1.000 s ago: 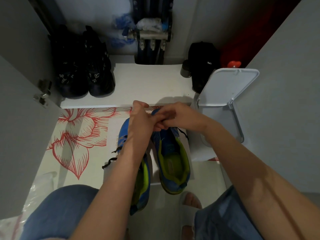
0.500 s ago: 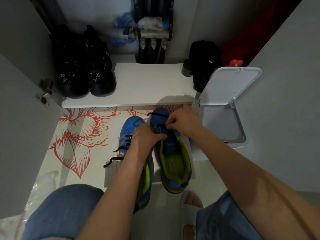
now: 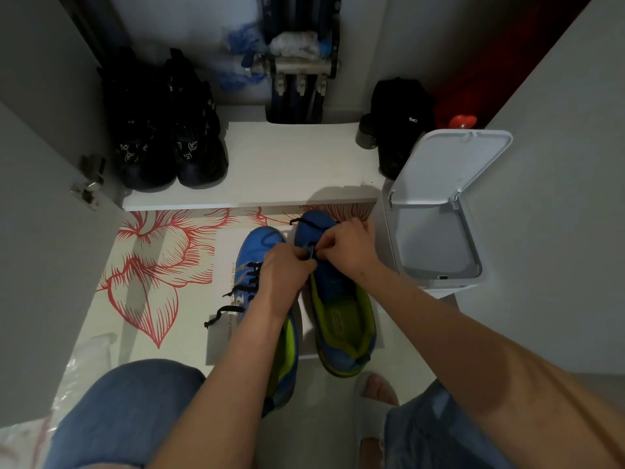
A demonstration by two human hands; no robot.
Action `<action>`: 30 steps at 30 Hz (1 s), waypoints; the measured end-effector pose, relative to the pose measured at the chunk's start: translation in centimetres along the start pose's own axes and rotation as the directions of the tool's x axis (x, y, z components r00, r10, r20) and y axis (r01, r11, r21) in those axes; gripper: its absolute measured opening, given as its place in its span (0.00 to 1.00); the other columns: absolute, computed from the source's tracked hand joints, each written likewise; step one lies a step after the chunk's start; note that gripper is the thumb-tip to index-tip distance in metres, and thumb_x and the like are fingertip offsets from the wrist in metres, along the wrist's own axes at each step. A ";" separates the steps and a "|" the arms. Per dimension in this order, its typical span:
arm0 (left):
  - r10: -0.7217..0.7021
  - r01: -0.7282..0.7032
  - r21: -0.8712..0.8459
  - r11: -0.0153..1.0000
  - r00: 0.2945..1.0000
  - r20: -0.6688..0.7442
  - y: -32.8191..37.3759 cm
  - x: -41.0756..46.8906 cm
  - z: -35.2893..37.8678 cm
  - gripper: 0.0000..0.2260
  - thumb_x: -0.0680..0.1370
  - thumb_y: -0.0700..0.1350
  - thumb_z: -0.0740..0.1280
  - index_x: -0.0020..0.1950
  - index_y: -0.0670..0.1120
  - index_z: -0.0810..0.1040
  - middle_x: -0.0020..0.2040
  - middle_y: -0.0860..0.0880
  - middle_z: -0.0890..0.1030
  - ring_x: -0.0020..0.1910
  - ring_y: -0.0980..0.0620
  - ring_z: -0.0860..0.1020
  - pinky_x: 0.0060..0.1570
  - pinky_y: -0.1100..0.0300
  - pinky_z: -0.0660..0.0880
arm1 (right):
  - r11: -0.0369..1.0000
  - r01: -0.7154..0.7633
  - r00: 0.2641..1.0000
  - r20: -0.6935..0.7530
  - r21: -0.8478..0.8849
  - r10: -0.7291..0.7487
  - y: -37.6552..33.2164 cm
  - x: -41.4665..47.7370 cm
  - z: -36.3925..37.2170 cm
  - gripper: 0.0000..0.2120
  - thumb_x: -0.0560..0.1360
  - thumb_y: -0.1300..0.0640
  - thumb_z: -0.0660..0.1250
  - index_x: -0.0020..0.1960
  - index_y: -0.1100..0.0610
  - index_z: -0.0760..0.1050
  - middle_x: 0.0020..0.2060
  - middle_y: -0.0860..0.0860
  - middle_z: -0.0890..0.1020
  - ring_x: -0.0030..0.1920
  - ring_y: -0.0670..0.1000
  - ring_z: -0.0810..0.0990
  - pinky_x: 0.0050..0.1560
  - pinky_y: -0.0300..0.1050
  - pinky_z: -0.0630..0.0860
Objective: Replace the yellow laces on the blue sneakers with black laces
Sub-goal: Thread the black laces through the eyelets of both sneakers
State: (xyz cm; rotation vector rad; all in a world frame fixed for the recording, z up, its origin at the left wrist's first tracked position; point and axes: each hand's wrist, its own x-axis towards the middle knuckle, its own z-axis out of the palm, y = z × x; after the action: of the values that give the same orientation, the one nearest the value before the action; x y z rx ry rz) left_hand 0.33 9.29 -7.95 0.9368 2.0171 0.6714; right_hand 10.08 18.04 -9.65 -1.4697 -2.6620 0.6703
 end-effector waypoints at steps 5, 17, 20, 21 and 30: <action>-0.030 0.032 -0.059 0.998 0.999 0.032 -0.3 0.5 -0.1 0.08 0.75 0.41 0.66 0.50 0.41 0.83 0.40 0.40 0.80 0.43 0.42 0.80 0.51 0.46 0.77 | 0.924 -0.197 0.980 0.061 0.328 0.187 0.0 0.1 0.8 0.05 0.72 0.61 0.70 0.44 0.53 0.84 0.48 0.48 0.84 0.57 0.48 0.77 0.68 0.51 0.60; 0.043 -0.044 -0.020 0.999 0.996 -0.073 -0.8 0.3 0.5 0.08 0.76 0.41 0.65 0.47 0.38 0.82 0.39 0.37 0.82 0.40 0.40 0.80 0.46 0.46 0.78 | 0.923 -0.252 0.967 0.110 0.289 0.230 -0.4 -0.5 0.5 0.04 0.73 0.56 0.70 0.45 0.51 0.84 0.49 0.46 0.84 0.58 0.48 0.74 0.58 0.45 0.53; 0.052 -0.051 0.016 0.999 0.994 -0.094 -0.7 0.3 0.6 0.09 0.77 0.42 0.64 0.50 0.39 0.82 0.41 0.39 0.82 0.40 0.43 0.80 0.43 0.49 0.77 | 0.944 -0.194 0.981 0.024 0.268 0.195 -1.0 -1.1 1.0 0.05 0.74 0.56 0.69 0.46 0.52 0.84 0.47 0.47 0.84 0.55 0.48 0.75 0.47 0.43 0.51; 0.046 -0.045 0.013 0.999 0.995 -0.089 -0.8 0.4 0.5 0.10 0.77 0.42 0.64 0.51 0.39 0.82 0.42 0.39 0.82 0.41 0.42 0.81 0.44 0.49 0.77 | 0.934 -0.201 0.979 0.028 0.295 0.202 -1.1 -1.0 1.0 0.05 0.73 0.56 0.69 0.46 0.53 0.84 0.48 0.47 0.84 0.55 0.48 0.75 0.46 0.43 0.50; 0.061 -0.027 0.123 0.992 0.957 -0.283 -1.2 1.1 1.7 0.07 0.79 0.41 0.62 0.51 0.41 0.79 0.44 0.43 0.82 0.44 0.45 0.80 0.46 0.48 0.78 | 0.924 -0.216 0.967 0.203 0.315 0.157 -1.0 -0.3 0.1 0.07 0.71 0.63 0.69 0.48 0.57 0.82 0.50 0.53 0.83 0.56 0.54 0.77 0.63 0.51 0.65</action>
State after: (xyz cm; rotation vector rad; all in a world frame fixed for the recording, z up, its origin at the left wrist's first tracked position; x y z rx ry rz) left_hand 0.84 9.67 -10.23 1.0020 2.3181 0.7547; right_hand 9.44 17.33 -9.34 -1.6403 -2.3730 1.2512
